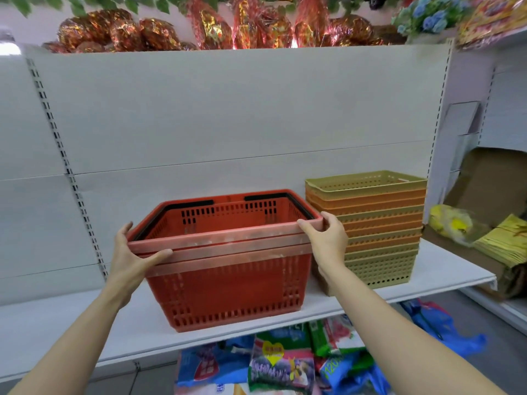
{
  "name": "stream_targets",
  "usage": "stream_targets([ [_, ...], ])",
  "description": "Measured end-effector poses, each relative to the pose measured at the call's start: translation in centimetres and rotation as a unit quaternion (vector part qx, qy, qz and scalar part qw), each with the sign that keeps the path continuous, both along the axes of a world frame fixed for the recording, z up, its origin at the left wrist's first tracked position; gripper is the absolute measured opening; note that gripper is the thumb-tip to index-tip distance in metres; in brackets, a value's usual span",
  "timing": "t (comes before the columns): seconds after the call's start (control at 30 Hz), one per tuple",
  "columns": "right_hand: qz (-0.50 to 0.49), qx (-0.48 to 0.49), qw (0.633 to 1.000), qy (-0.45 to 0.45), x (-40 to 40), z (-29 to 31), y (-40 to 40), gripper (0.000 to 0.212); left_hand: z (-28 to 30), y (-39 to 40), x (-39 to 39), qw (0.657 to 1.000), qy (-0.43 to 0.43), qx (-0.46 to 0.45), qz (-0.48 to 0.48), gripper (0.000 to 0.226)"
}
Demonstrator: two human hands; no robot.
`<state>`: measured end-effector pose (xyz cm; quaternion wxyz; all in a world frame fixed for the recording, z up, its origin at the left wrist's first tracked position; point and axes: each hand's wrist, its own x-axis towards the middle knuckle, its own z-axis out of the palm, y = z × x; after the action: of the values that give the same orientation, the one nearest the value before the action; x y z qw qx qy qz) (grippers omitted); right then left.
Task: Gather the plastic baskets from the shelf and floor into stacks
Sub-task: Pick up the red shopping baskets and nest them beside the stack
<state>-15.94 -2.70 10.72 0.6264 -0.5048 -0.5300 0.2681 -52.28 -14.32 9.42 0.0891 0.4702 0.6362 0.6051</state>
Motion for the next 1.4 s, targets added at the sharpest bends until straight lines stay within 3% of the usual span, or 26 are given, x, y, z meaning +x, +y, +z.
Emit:
stream_targets([
  [0.1, 0.008, 0.004, 1.000, -0.013, 1.2, -0.1, 0.3, 0.060, 0.0, 0.3, 1.0, 1.000, 0.001, -0.017, 0.015, 0.102],
  [0.23, 0.057, 0.019, 0.997, -0.058, 2.6, -0.5, 1.0, 0.058, -0.2, 0.5, 1.3, 0.998, -0.001, -0.035, 0.054, 0.109],
  [0.37, 0.067, 0.019, 0.995, -0.072, 3.5, -0.3, 1.5, 0.057, -0.7, 1.0, 2.9, 0.996, -0.014, -0.021, 0.080, 0.099],
  [0.5, 0.096, 0.026, 0.993, -0.067, 5.1, -1.2, 1.7, 0.060, 0.0, 0.4, 3.8, 0.994, 0.018, -0.049, 0.100, 0.132],
  [0.63, -0.024, 0.046, 0.998, -0.048, 11.5, -1.8, 3.0, 0.064, -0.6, 0.5, 5.4, 0.981, 0.074, -0.066, 0.167, 0.135],
  [0.8, -0.149, -0.025, 0.988, -0.039, 21.8, -2.2, 7.8, 0.066, -0.9, 1.0, 5.8, 0.973, 0.069, -0.075, 0.207, 0.127],
  [0.9, -0.113, -0.062, 0.991, -0.035, 24.9, -2.4, 10.9, 0.073, -0.9, 1.1, 5.9, 0.973, 0.073, -0.056, 0.212, 0.123],
  [1.0, -0.037, -0.086, 0.996, -0.002, 26.5, -2.7, 13.7, 0.092, -1.1, 1.3, 6.3, 0.974, 0.079, -0.041, 0.210, 0.122],
  [1.17, 0.074, -0.114, 0.990, 0.020, 25.5, -3.7, 15.3, 0.075, -1.4, 1.2, 6.8, 0.974, 0.073, -0.037, 0.211, 0.120],
  [1.4, 0.065, -0.075, 0.995, 0.003, 24.7, -5.1, 15.9, 0.055, -1.5, 1.6, 6.9, 0.974, 0.057, -0.034, 0.219, 0.124],
])
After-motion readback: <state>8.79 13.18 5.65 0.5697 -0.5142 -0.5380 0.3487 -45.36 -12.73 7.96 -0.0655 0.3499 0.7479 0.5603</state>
